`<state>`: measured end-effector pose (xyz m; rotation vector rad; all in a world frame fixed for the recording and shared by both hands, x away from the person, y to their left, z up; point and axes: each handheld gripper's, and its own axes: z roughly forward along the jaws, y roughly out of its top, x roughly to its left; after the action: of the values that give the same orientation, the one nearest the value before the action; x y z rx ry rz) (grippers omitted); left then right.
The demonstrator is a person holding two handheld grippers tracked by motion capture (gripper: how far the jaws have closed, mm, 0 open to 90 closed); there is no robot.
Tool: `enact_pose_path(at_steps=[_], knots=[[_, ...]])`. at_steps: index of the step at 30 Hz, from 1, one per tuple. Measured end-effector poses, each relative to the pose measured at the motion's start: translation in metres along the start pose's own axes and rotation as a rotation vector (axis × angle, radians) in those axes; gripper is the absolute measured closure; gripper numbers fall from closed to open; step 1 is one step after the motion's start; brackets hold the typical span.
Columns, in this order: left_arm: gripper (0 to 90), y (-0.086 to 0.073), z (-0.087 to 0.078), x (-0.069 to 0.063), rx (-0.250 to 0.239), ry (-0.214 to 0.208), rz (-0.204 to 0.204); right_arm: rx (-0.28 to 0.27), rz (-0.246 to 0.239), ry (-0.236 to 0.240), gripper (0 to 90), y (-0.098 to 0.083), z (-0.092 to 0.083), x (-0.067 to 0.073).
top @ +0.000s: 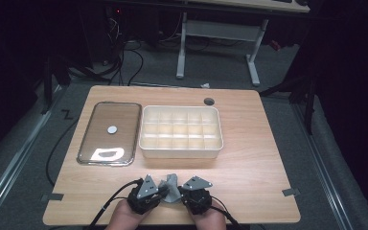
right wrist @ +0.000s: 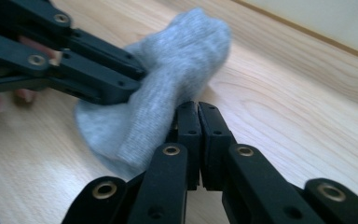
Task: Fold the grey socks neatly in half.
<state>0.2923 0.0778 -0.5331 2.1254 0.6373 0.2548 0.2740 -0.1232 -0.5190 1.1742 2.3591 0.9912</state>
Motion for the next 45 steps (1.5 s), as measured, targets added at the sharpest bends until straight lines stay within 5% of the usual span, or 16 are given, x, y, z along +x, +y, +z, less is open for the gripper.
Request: enact_pose_path(at_steps=[10, 19, 23, 24, 27, 29, 30, 33, 37, 45], knots=[[83.1, 0.000, 0.000, 0.000, 0.000, 0.004, -0.004, -0.060, -0.077, 0.031, 90.0, 0.028, -0.006, 0.025], [76.3, -0.001, -0.002, 0.005, -0.016, -0.037, -0.033, -0.054, -0.065, 0.008, 89.3, 0.022, -0.006, 0.017], [70.2, -0.001, -0.013, 0.011, -0.065, -0.057, -0.059, -0.051, -0.048, -0.002, 89.2, 0.015, -0.008, 0.011], [69.8, 0.002, -0.029, 0.018, -0.129, -0.029, -0.066, -0.049, -0.036, -0.004, 88.8, 0.012, -0.008, 0.007], [71.0, 0.001, -0.042, 0.031, -0.163, -0.002, -0.112, -0.054, -0.030, -0.003, 88.5, 0.009, -0.008, 0.004], [76.1, -0.003, -0.045, 0.039, -0.103, 0.020, -0.142, -0.057, -0.025, -0.003, 88.3, 0.008, -0.009, 0.003], [78.6, -0.009, -0.037, 0.036, 0.005, 0.039, -0.128, -0.062, -0.026, -0.003, 88.3, 0.008, -0.010, 0.002], [79.1, -0.011, -0.028, 0.029, 0.065, 0.025, -0.117, -0.067, -0.022, 0.000, 88.3, 0.008, -0.011, 0.002], [79.1, -0.007, -0.020, 0.012, 0.065, -0.008, -0.079, -0.066, -0.031, 0.011, 88.0, 0.008, -0.011, 0.006], [81.2, 0.009, -0.001, 0.001, 0.048, -0.030, -0.038, -0.056, -0.048, -0.004, 87.6, 0.014, -0.009, 0.009]])
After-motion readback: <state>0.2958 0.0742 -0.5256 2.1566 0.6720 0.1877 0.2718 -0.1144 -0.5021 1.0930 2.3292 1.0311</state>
